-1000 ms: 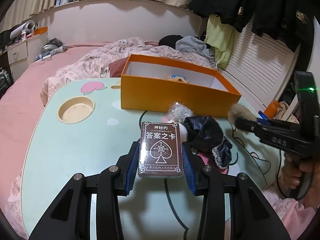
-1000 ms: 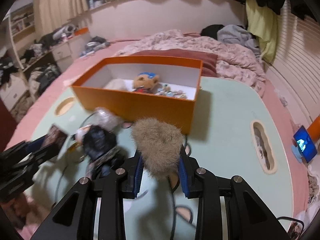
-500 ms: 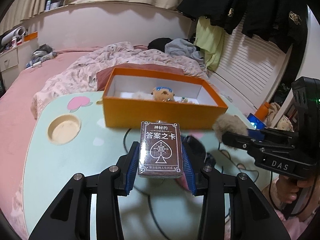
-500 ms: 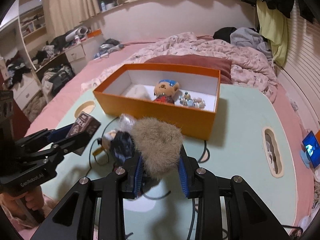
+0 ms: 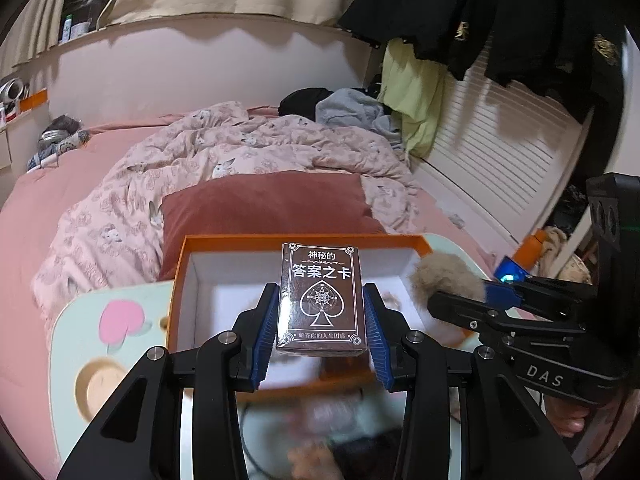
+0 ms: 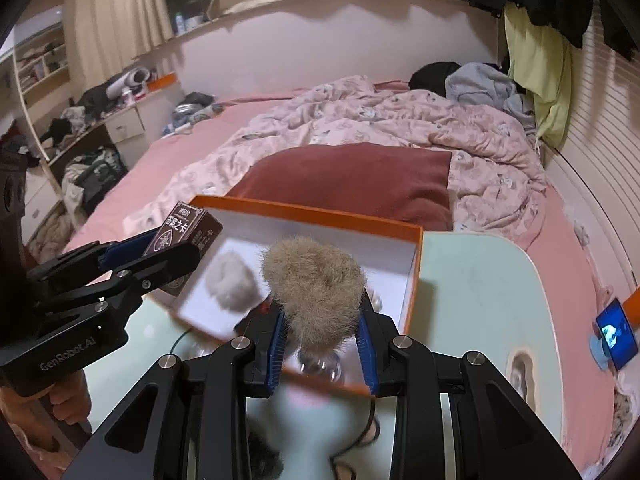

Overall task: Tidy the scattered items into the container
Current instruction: 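Carry the deck and grey ball into the orange box and release both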

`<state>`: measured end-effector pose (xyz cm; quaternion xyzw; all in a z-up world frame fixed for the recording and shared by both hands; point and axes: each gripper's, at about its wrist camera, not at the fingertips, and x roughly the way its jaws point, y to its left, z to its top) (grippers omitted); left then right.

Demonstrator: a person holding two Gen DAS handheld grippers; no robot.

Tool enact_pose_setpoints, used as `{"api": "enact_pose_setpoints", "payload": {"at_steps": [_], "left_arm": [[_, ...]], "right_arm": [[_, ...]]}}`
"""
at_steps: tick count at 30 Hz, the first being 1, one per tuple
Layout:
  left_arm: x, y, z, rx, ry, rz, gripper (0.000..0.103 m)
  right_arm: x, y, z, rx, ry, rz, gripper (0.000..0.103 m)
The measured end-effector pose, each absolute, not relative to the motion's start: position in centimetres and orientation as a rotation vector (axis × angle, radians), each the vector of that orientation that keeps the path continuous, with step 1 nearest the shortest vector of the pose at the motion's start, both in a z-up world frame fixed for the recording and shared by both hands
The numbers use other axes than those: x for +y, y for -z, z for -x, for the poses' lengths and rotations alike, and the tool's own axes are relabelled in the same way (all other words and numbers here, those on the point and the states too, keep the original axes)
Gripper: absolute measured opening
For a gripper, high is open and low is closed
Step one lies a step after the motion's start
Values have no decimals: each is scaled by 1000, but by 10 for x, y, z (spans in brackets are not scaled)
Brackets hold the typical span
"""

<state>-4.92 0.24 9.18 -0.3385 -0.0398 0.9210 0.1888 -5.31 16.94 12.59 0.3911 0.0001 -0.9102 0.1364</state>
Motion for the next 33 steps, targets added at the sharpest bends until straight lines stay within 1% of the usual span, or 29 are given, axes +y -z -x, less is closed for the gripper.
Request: {"api": "enact_pose_setpoints", "payload": {"at_steps": [6,9,10,11,12,13,14,16,19,26,33], "left_arm": [[2,-74,77,-148,-2581,1008,42],[5,-68,85,-140,-2596,1036,43],[7,-67,86,-124,-2611,1049,51],[8,-65,87,-110,-2630,1059,66],[7,-64,87,-107,-2652,1057,72],[6,-63,86,-117,-2662,1045,76],[4,-62,86,-135,-2661,1035,76],[0,-59,87,-158,-2651,1053,76],[-6,-56,88,-189,-2649,1083,76],[-9,-67,67,-175,-2658,1046,76],[-17,-78,29,-197,-2681,1026,76]], "right_arm": [[166,-112,78,14,2648,-1153,31],[166,-104,88,16,2651,-1167,33],[167,-103,90,11,2659,-1168,40],[168,-101,92,3,2673,-1166,45],[169,-100,92,-1,2683,-1158,55],[169,-100,92,-2,2689,-1147,59],[169,-100,91,2,2698,-1132,60],[169,-100,90,31,2721,-1132,67],[168,-100,89,44,2705,-1133,72],[168,-110,69,37,2711,-1105,73],[170,-118,30,-3,2699,-1090,73]]}}
